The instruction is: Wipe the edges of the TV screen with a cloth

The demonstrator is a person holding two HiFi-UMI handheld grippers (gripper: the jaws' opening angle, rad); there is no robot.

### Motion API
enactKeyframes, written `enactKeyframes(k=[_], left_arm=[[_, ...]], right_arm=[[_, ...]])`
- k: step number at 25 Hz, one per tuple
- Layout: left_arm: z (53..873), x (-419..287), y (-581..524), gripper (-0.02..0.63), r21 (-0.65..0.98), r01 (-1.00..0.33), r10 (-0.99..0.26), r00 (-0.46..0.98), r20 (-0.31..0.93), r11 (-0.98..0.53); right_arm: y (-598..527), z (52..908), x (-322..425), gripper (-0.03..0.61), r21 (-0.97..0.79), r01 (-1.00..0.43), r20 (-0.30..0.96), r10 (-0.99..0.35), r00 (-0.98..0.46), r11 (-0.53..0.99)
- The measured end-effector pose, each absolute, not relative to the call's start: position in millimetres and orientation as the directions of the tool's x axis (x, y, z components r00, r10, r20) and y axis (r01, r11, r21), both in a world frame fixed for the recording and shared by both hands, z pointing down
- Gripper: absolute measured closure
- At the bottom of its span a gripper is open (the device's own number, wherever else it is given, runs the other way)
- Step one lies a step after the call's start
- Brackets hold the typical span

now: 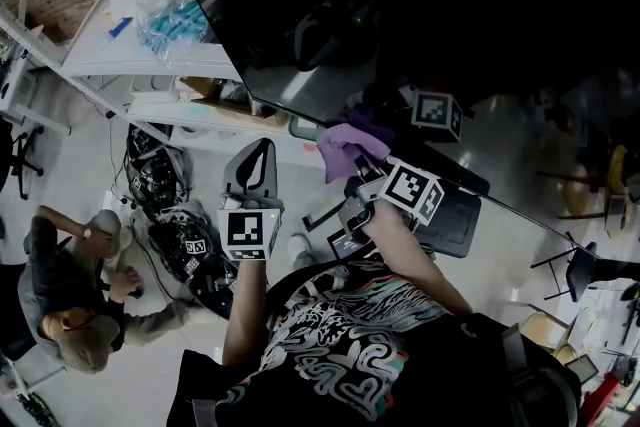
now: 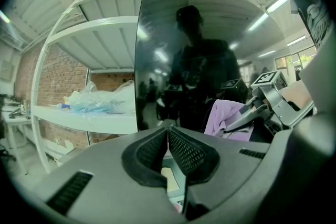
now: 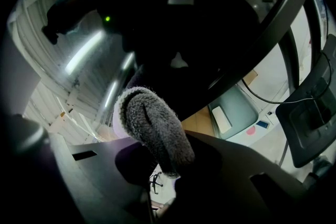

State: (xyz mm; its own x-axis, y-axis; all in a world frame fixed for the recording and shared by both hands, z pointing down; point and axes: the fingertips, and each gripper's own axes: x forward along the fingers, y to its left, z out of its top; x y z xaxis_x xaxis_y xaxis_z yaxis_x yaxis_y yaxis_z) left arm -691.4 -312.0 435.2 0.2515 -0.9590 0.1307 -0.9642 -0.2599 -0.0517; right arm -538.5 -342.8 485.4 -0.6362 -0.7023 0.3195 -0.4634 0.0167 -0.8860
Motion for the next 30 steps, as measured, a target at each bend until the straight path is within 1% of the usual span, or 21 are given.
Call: enactKeyframes(k=[21, 30], left_arm=[[443, -743, -314, 0.592, -0.044, -0.976, -0.968, 0.207, 0.141, -0.215], [445, -761, -320, 0.592, -0.043, -0.975, -0.967, 0.208, 0.145, -0.216]], right_arm=[[-361, 485, -602, 0.5, -0.886, -0.459, 0.307, -0.664, -0.681, 0.061], [-367, 485, -624, 0.5, -0.889, -0.452, 0.298, -0.66, -0.69, 0.071]])
